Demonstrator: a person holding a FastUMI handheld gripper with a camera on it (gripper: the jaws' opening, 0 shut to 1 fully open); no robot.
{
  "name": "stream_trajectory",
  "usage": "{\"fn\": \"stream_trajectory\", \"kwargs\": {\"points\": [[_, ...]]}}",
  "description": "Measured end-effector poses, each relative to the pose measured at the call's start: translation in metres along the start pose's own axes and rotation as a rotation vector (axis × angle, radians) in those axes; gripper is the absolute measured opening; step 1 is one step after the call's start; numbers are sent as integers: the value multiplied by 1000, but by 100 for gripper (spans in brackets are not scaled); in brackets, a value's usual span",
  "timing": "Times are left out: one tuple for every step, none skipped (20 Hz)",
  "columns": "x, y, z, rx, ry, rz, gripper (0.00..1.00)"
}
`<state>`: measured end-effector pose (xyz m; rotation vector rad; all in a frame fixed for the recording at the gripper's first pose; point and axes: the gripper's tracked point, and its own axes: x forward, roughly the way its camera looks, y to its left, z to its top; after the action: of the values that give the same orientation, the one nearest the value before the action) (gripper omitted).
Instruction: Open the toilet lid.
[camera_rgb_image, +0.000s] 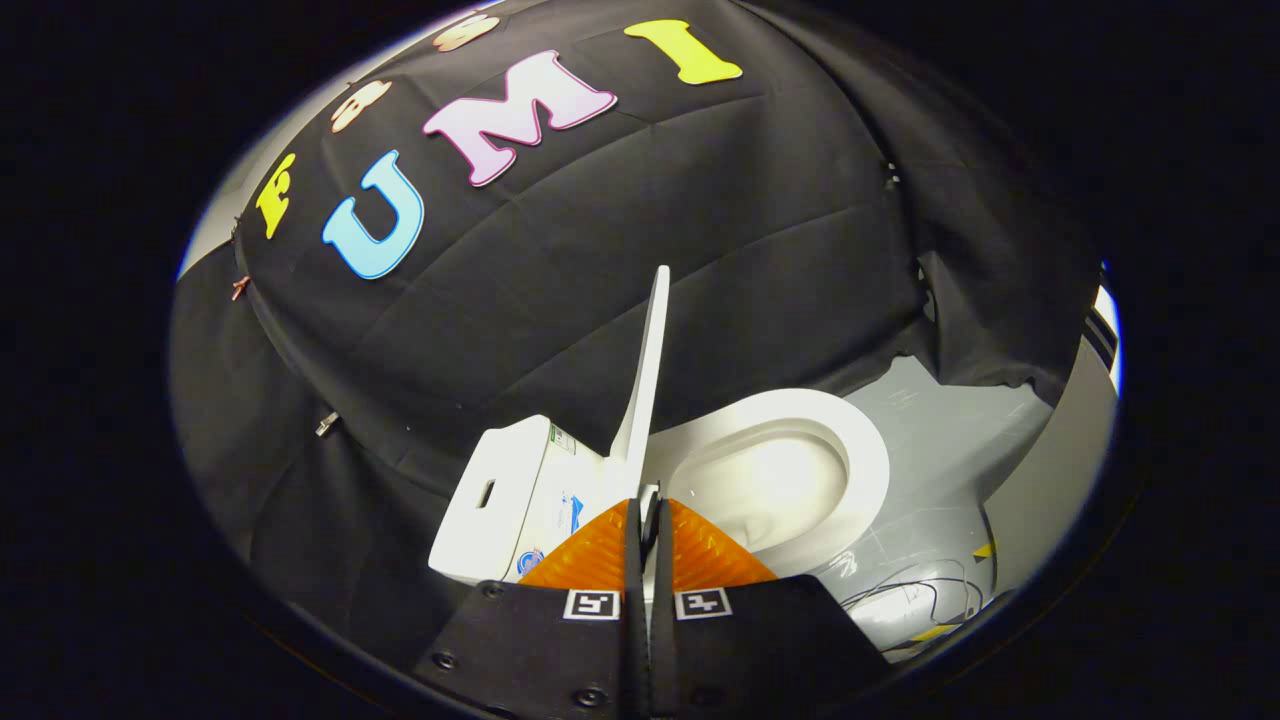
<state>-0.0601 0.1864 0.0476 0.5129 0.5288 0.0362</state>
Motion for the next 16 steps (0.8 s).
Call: {"fn": "stream_trajectory", "kwargs": {"points": [[0,8,2,-6,-2,-3,6],[-3,20,1,-17,-2,-7,6],[-3,29,0,-39,-1,-14,6],[-1,37,-1,-58,-7,-27,6],[-1,45,-1,-75,-8,-33,6],[-1,55,-1,-90,-13,-38,6],[0,66,-2,-103,-16,-39,6],[-1,76,-4,-121,-18,-45,6],[-1,86,-5,-139,-18,-53,6],[0,98,-7,-149,-21,-61,6],[1,110,-9,-164,-17,-68,6],[5,122,-13,-192,-18,-75,6],[6,136,-17,-221,-21,-84,6],[7,149,-20,-254,-28,-99,6],[10,162,-22,-288,-39,-112,6],[13,175,-25,-330,-56,-127,6]]}}
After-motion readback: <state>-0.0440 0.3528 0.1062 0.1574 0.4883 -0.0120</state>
